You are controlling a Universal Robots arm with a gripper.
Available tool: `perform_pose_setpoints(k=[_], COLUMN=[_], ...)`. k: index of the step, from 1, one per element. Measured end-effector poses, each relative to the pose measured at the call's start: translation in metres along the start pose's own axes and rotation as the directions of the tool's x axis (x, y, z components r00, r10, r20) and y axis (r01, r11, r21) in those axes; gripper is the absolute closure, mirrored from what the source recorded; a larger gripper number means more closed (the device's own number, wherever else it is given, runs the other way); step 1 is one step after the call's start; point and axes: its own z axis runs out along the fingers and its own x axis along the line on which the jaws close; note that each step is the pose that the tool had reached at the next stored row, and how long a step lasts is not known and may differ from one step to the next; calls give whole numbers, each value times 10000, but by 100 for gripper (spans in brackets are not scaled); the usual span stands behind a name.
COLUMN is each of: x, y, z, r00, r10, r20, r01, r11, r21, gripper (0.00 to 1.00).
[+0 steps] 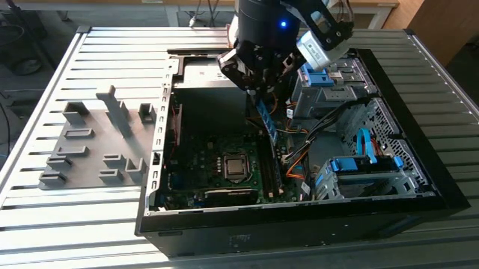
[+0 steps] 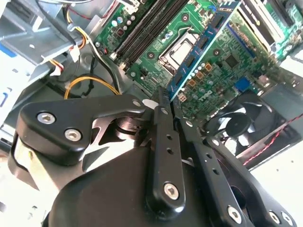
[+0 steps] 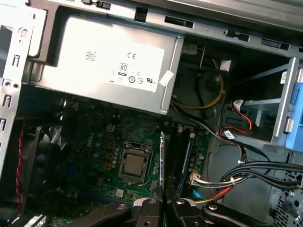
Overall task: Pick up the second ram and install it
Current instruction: 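Insert the second ram into the second slot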
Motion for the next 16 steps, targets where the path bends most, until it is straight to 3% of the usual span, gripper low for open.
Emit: perform_pose_setpoints(k=[8,16], x=[-71,-104], y=[-4,4], z=[51,105], r00=[9991,9929], r10=[431,1192], r20=[-5,-12], r01=[-431,-1191], r11=[9991,9929], r21=[1,2], gripper=[86,86])
